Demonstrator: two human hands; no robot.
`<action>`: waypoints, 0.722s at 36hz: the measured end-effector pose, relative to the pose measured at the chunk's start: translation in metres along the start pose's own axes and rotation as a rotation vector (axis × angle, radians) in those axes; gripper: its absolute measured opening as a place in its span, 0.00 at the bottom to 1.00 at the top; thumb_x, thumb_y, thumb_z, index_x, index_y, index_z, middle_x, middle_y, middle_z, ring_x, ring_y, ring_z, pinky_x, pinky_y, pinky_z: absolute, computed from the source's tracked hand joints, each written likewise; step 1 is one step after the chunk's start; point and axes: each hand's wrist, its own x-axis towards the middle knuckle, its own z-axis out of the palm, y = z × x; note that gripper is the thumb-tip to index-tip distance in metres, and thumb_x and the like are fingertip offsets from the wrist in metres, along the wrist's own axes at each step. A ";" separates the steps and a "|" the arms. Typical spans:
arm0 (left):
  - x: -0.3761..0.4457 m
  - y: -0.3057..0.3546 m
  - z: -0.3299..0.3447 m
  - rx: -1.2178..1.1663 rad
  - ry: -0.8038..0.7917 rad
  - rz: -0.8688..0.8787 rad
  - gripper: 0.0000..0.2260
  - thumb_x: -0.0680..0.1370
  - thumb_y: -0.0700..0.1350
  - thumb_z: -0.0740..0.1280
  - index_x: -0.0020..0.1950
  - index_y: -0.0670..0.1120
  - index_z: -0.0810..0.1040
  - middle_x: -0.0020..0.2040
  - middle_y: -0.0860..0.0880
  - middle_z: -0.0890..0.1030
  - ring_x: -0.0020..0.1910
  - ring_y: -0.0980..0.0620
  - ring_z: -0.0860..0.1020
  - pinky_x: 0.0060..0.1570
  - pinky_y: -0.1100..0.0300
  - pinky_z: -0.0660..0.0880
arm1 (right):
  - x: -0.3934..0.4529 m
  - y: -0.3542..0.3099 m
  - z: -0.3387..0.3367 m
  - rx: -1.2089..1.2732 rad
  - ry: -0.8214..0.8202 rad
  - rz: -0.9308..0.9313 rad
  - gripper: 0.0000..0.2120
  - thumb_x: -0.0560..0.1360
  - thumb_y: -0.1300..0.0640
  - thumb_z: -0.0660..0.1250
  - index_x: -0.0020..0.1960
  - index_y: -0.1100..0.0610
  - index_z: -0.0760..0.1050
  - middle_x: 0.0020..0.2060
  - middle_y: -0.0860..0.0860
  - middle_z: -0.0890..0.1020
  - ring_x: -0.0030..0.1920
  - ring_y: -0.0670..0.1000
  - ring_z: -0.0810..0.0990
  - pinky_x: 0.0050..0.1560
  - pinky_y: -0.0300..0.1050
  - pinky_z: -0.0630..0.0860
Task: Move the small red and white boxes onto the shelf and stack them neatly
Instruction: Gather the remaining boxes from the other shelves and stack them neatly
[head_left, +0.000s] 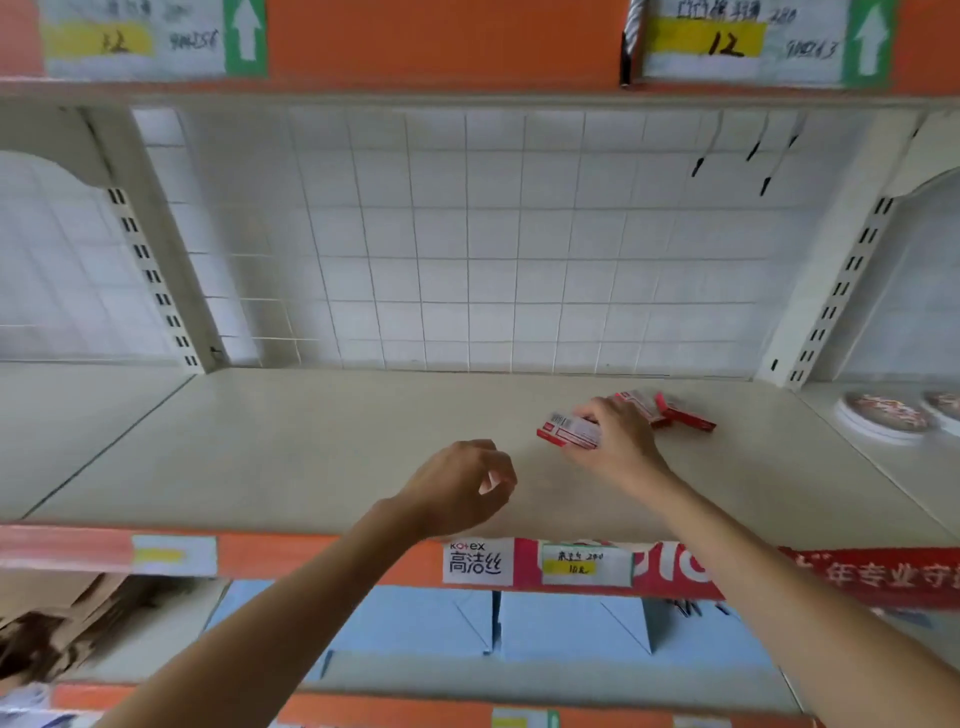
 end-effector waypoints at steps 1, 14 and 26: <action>-0.009 -0.004 -0.004 0.003 0.005 -0.020 0.07 0.77 0.45 0.64 0.50 0.47 0.82 0.48 0.49 0.80 0.43 0.53 0.79 0.43 0.59 0.76 | 0.000 -0.013 0.003 0.020 -0.014 -0.036 0.19 0.71 0.51 0.71 0.59 0.57 0.73 0.55 0.53 0.74 0.60 0.55 0.69 0.55 0.48 0.66; -0.179 -0.114 -0.088 0.026 0.178 -0.314 0.05 0.75 0.43 0.66 0.46 0.46 0.82 0.45 0.50 0.80 0.40 0.54 0.80 0.42 0.60 0.76 | -0.013 -0.228 0.078 0.120 -0.148 -0.398 0.21 0.71 0.52 0.71 0.61 0.55 0.71 0.57 0.52 0.72 0.62 0.53 0.67 0.56 0.43 0.62; -0.380 -0.232 -0.182 0.122 0.232 -0.533 0.05 0.75 0.41 0.66 0.46 0.45 0.82 0.43 0.50 0.82 0.40 0.54 0.79 0.42 0.60 0.76 | -0.049 -0.466 0.186 0.144 -0.278 -0.730 0.19 0.72 0.48 0.69 0.58 0.54 0.71 0.55 0.50 0.73 0.59 0.52 0.69 0.56 0.46 0.64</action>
